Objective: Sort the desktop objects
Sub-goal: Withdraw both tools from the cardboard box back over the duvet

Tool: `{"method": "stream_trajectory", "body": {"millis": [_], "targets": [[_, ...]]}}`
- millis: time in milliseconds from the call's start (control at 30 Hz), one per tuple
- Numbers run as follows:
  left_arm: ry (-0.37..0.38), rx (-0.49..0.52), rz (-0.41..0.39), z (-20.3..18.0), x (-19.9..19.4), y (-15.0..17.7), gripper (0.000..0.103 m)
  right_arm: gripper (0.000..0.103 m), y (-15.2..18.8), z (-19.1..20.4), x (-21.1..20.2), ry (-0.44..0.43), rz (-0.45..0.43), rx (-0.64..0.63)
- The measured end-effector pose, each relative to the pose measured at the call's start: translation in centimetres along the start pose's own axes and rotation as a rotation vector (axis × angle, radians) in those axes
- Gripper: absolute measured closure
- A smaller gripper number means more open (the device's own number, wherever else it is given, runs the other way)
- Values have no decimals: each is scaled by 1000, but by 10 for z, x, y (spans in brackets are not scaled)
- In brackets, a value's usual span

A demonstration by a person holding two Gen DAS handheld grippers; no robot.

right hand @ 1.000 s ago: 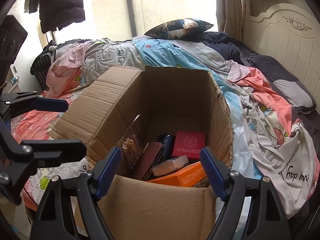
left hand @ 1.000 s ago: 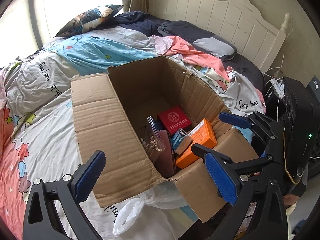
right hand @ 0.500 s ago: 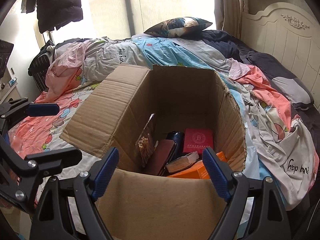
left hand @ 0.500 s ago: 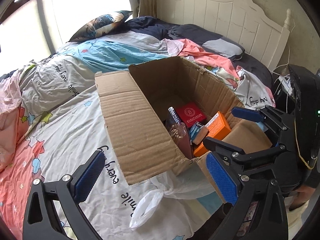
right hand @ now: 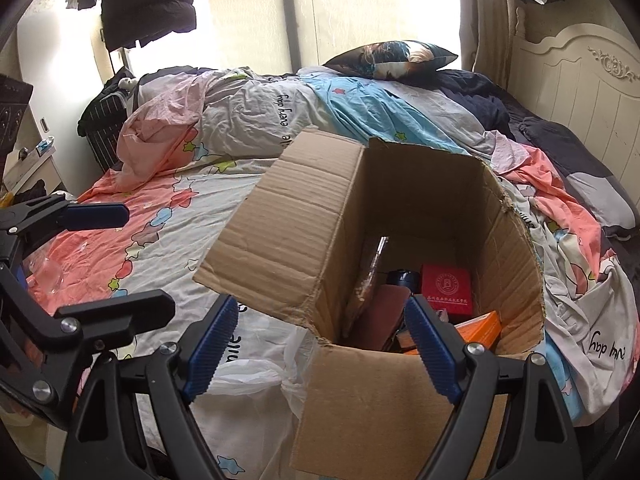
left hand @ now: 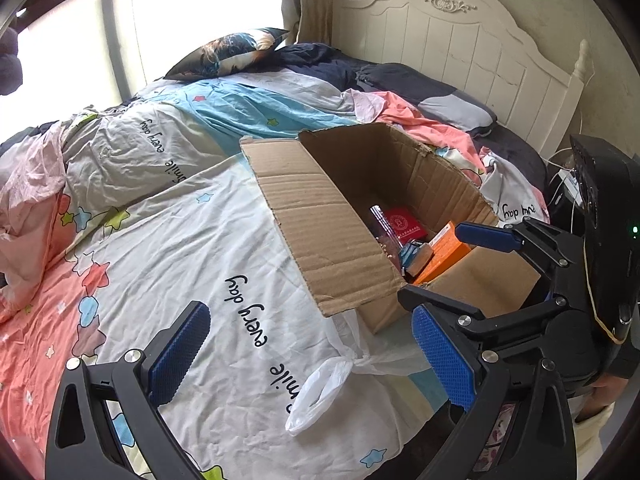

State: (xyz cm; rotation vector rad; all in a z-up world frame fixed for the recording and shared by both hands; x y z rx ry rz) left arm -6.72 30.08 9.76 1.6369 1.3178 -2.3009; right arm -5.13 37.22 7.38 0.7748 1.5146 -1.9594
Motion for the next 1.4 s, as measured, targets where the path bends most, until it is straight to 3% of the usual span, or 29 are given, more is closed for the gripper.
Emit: {"method": "stream_trajectory", "body": {"millis": [400,867,1000,1400], "targets": [[-20,-39,-5,30,-18,25,0,20,9,44,9,-48,16,-37],[-61,-105,0,69,-26,63,0,20,24,81,32,-39,50,-74],[-100,-149,-14,88,-32,77,0,20,24,94,32,-30,43,-99],[-121,-334,9,137,-40,134,0,20,39,133,40,-56,66,-150]]}}
Point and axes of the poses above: each gripper's, at about its wrist camera, not at the fingertips, and x roughly the way its jaws point, z to its left, y to its underside, the point moved 9 cm from there along x, roughly the way its jaws point, and after that the axes turned 11 degrees about x, right-handed, at the moved point
